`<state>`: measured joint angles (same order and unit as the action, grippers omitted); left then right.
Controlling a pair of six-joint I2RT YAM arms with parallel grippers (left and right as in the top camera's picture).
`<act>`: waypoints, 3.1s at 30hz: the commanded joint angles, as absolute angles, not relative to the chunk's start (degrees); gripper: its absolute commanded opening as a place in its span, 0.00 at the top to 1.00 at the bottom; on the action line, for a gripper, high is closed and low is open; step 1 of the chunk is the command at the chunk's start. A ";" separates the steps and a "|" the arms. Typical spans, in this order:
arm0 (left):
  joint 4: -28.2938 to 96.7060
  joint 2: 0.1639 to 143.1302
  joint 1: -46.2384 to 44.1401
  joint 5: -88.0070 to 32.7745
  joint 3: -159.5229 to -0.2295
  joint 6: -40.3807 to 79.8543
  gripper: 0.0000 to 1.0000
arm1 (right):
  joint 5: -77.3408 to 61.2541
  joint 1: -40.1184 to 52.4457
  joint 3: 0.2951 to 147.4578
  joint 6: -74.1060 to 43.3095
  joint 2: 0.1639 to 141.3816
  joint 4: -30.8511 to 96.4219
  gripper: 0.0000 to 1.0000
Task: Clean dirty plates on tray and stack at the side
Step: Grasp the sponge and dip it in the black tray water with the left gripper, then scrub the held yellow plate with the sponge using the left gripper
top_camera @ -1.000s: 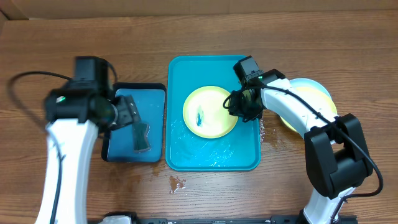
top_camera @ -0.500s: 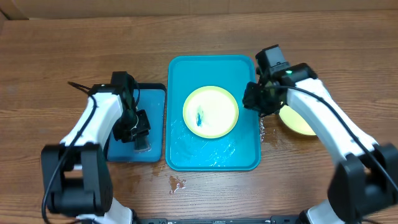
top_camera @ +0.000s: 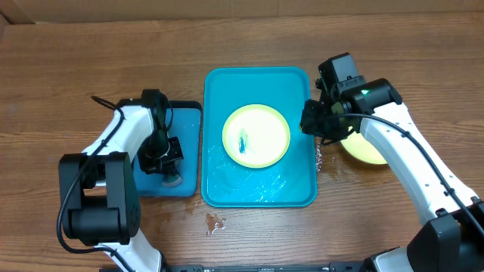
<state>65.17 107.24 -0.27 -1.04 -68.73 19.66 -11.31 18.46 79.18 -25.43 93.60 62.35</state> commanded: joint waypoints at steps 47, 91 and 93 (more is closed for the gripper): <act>75.53 104.97 -6.55 -1.54 -101.38 19.25 0.96 | -12.75 18.11 62.26 -22.28 103.42 34.22 0.67; 76.47 130.50 -24.80 9.50 -103.24 32.16 0.96 | -15.20 19.97 76.93 -13.54 119.98 43.77 0.96; 76.60 130.50 -24.60 11.42 -103.24 32.14 0.96 | -15.14 19.97 76.95 -13.85 119.96 43.83 0.96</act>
